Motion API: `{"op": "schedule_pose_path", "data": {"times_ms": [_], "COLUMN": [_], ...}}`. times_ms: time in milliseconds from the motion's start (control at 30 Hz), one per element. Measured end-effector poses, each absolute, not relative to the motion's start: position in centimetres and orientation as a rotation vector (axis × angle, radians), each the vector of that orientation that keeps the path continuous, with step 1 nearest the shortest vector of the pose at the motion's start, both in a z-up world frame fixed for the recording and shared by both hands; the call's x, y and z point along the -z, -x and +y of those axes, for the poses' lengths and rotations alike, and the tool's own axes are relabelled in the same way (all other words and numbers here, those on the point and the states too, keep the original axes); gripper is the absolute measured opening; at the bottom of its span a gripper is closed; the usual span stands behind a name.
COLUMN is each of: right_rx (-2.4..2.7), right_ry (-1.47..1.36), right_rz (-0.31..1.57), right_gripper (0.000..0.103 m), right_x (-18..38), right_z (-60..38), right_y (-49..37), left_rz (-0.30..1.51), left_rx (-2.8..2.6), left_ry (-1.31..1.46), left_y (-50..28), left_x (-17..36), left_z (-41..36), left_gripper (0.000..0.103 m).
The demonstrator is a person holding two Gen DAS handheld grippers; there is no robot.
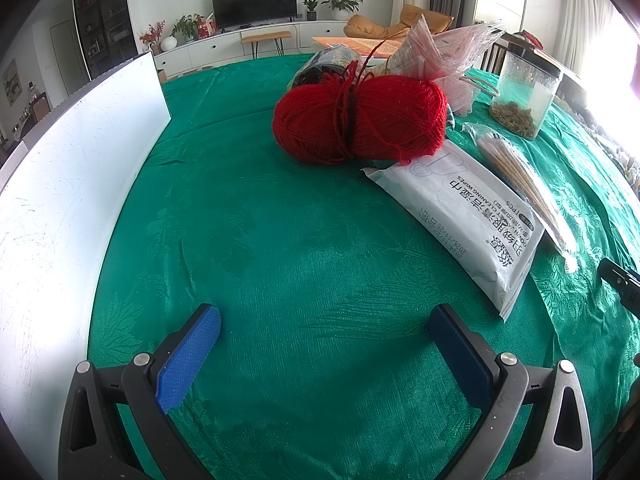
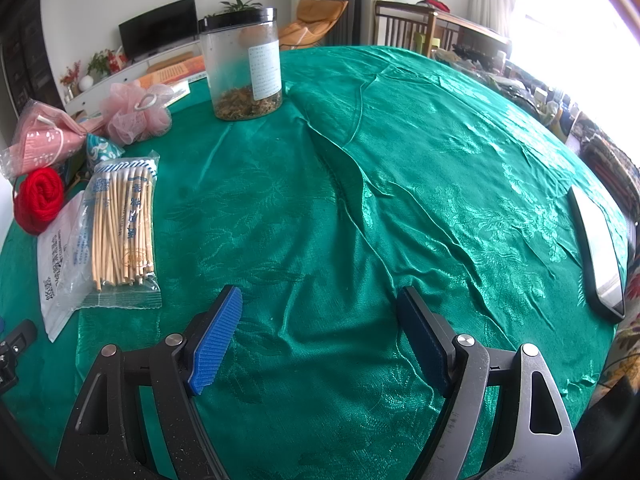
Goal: Organize soft objects
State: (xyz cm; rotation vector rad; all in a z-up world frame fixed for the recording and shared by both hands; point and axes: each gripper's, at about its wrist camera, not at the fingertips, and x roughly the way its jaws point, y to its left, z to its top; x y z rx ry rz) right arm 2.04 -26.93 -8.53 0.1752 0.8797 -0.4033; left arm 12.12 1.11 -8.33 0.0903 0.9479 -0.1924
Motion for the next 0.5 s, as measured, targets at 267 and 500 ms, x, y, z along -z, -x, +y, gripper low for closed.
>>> {"op": "schedule_pose_path", "data": {"times_ms": [267,500], "right_rx": [0.396,0.063], "right_ry": [-0.181,-0.385], "right_rz": [0.878,0.751], "right_gripper": [0.083,0.083], "right_x": [8.5,5.3], "right_z": [-26.9,-25.3], "right_y": [-2.0,-3.6], "left_rz": [0.948,0.948], "left_rx": [0.192,0.192], "left_ry": [-0.090,-0.090], "left_y": [-12.1,-12.1], "left_x": [8.3,8.3], "left_z": [1.1,1.1], "left_gripper": [0.103,0.103]}}
